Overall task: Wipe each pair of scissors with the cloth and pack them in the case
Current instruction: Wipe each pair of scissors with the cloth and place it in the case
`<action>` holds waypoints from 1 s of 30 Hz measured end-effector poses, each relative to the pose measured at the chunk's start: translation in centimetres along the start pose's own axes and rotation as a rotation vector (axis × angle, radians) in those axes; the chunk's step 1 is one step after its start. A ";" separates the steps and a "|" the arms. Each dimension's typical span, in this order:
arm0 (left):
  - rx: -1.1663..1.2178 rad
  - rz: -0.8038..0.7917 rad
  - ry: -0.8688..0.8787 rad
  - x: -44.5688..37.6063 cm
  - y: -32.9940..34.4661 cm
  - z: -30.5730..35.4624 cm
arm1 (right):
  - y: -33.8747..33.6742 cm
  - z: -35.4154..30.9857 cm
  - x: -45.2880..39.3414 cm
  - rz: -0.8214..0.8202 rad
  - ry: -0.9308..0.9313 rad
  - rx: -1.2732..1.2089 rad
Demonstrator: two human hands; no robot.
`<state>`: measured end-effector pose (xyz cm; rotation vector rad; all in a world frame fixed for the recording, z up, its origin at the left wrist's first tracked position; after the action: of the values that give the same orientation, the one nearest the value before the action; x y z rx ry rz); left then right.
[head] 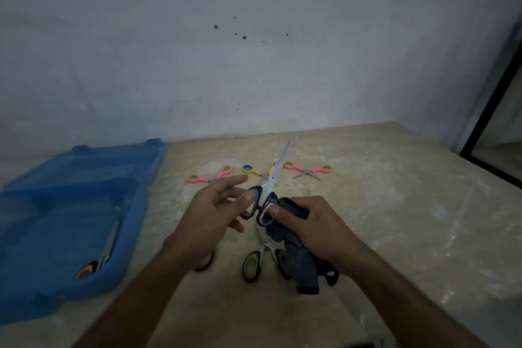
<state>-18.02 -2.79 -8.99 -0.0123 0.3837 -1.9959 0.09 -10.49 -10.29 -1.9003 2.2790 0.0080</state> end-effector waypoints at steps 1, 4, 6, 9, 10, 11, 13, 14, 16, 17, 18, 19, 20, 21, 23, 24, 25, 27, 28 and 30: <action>-0.110 -0.066 0.026 -0.3 -0.4 0.5 | 0.1 0.0 0.0 -0.018 -0.013 0.045; -0.316 -0.189 0.068 -1.1 -0.8 1.7 | 0.6 -0.1 0.1 0.032 -0.112 0.136; -0.310 -0.152 0.054 -1.3 -1.1 1.8 | 0.2 0.4 0.2 0.134 -0.205 0.239; -0.299 -0.048 0.031 -1.2 -3.0 1.6 | -0.9 1.9 0.4 0.239 -0.269 0.478; -0.297 -0.011 0.014 -1.0 -4.1 1.5 | -1.2 2.5 0.4 0.260 -0.262 0.523; -0.301 0.024 -0.005 -0.7 -5.6 1.5 | -1.4 3.0 0.5 0.283 -0.253 0.545; -0.324 0.090 -0.041 0.1 -9.3 1.3 | -1.6 3.8 0.5 0.336 -0.250 0.555; -0.343 0.131 -0.060 0.6 -11.6 1.2 | -1.6 4.0 0.5 0.367 -0.260 0.558; -0.396 0.218 -0.115 2.0 -16.3 0.9 | -1.5 4.3 0.5 0.414 -0.278 0.566; -0.432 0.254 -0.150 2.7 -18.6 0.7 | -1.5 4.5 0.5 0.424 -0.284 0.585; -0.476 0.283 -0.186 3.5 -20.6 0.5 | -1.5 4.7 0.4 0.424 -0.284 0.619; -0.523 0.305 -0.224 4.2 -22.6 0.1 | -1.4 4.9 0.4 0.418 -0.278 0.660; -0.566 0.317 -0.269 4.8 -24.3 -0.3 | -1.3 5.0 0.3 0.412 -0.267 0.696; -0.603 0.317 -0.323 5.4 -25.6 -0.9 | -1.2 5.0 0.3 0.411 -0.258 0.720; -0.665 0.261 -0.439 6.3 -27.4 -2.2 | -1.0 4.9 0.3 0.417 -0.251 0.746; -0.692 0.217 -0.493 6.6 -27.9 -3.0 | -1.0 4.8 0.3 0.421 -0.245 0.754; -0.721 0.173 -0.537 6.8 -28.1 -3.8 | -1.0 4.8 0.3 0.421 -0.240 0.760; -0.781 0.095 -0.608 6.9 -28.1 -5.2 | -0.9 4.8 0.4 0.413 -0.233 0.774; -0.804 0.052 -0.636 6.8 -27.9 -5.8 | -1.0 4.9 0.4 0.407 -0.232 0.779; -0.872 -0.020 -0.672 6.7 -27.7 -6.7 | -1.1 5.0 0.3 0.398 -0.235 0.772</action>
<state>-46.51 3.99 -8.87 -1.1915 0.7636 -1.5751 1.79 -10.46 -15.16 -0.9962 2.0282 -0.4901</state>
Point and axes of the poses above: each hand's wrist, its own x-axis away from the middle knuckle, its own y-axis out of the palm, z = x × y, the point moved 2 cm from there along -x, towards the middle knuckle, and after that the axes turned 11 degrees about -x, right-handed, at the moved point
